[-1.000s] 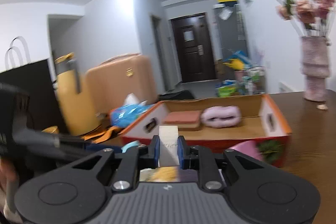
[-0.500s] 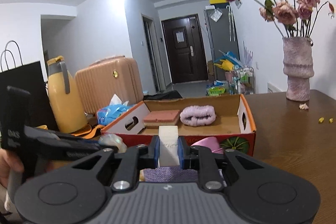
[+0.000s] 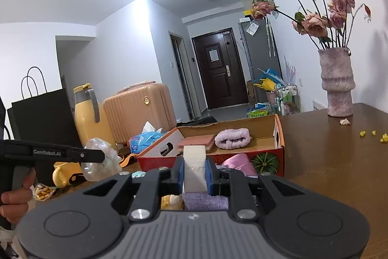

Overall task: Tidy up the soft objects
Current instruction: 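Carry the clear plastic bag with the right tool into the box and release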

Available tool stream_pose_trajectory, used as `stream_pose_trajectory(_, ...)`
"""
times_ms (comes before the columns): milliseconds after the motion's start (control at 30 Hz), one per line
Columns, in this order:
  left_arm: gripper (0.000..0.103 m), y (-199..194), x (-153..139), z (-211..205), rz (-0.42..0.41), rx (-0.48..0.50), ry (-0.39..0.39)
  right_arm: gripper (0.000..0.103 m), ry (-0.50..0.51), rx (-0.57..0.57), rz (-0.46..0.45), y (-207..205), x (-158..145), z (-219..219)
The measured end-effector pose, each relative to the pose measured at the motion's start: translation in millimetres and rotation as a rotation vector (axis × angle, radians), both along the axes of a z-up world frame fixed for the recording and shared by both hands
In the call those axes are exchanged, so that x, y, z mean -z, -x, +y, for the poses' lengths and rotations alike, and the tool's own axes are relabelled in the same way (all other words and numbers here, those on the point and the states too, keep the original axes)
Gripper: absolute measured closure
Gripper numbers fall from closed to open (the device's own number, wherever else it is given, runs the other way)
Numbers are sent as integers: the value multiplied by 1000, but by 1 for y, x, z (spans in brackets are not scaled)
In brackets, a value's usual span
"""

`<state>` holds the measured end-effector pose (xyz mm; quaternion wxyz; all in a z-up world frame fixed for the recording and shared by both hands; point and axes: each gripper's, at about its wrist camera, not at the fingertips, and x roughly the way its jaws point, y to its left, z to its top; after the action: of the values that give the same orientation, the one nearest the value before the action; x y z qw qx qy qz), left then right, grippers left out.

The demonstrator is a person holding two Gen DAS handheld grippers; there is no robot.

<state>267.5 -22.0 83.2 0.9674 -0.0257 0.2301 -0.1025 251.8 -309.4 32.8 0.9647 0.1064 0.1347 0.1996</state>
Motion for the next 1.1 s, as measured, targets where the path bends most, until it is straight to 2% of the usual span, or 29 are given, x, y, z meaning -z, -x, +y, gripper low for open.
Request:
stream_pose_trajectory(133,75,-10,-6,-15,-11,49,2,86,26,-5,-13,-6,-5,-3)
stream_pose_trajectory(233,74,-41,-14,-33,-9,100,4,86,82,-15,-33,-25,-16,-6)
stream_pose_trajectory(367,74,-114,-22,-66,56,159,41,85,114,-33,8,-91,-36,-21)
stream_pose_trajectory(467,74,-188,-22,-93,126,146,54,85,149,-41,69,-158,-42,-28)
stream_pose_trajectory(633,73,-304,-2,-131,233,162,78,85,241,-16,164,-268,-33,-26)
stream_pose_trajectory(700,73,-335,10,-141,260,149,72,85,276,-2,202,-303,-25,-23)
stream_pose_trajectory(767,68,-358,22,-148,278,144,65,84,300,7,225,-327,-16,-20)
stream_pose_trajectory(833,46,-370,31,-149,270,147,79,81,310,11,227,-345,-7,-16)
stream_pose_trajectory(867,44,-375,36,-149,272,150,84,64,316,16,218,-350,-4,-15)
stream_pose_trajectory(933,44,-380,40,-149,285,178,80,45,323,43,220,-359,2,-14)
stream_pose_trajectory(1033,34,-380,38,-147,262,175,65,46,293,42,208,-360,4,-17)
stream_pose_trajectory(1100,33,-377,32,-144,246,171,50,46,288,46,199,-357,3,-19)
